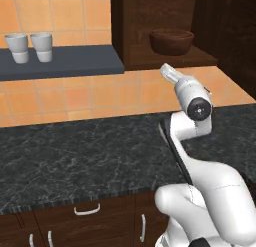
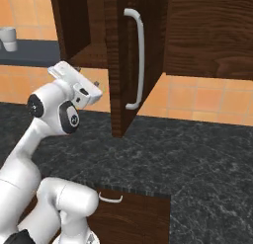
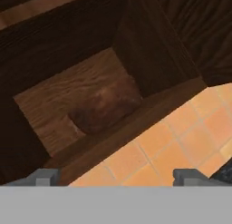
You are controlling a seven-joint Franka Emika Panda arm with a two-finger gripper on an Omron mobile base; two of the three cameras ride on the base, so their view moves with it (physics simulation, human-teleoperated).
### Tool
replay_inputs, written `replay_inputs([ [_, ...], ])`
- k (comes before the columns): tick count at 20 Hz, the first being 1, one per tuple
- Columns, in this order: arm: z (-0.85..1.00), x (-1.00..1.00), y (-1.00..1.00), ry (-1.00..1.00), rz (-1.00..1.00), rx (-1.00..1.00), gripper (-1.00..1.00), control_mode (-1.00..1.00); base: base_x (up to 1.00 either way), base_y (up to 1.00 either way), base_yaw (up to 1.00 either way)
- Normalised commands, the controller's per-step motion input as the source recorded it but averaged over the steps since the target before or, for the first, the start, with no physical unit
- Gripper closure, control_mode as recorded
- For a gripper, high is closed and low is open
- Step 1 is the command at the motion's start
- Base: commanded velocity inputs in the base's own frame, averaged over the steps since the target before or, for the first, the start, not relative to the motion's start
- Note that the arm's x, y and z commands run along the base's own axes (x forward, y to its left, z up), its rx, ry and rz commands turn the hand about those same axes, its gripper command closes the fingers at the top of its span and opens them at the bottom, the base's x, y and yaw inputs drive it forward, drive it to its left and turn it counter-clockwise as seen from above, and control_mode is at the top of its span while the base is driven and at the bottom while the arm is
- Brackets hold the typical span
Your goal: Pick up the bowls on the counter and stack them on top of one another in the open cabinet. Place the smaller bowl on top of the larger bowl.
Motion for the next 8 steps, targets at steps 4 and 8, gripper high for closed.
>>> replay_inputs([
  [4,-1.0,-0.86,0.52,-0.06,0.29,-0.85,-1.0,-1.0,0.0,0.0,0.0],
  [8,-1.0,-0.55,0.5,0.01,0.25,-0.82,-1.0,-1.0,0.0,0.0,0.0],
])
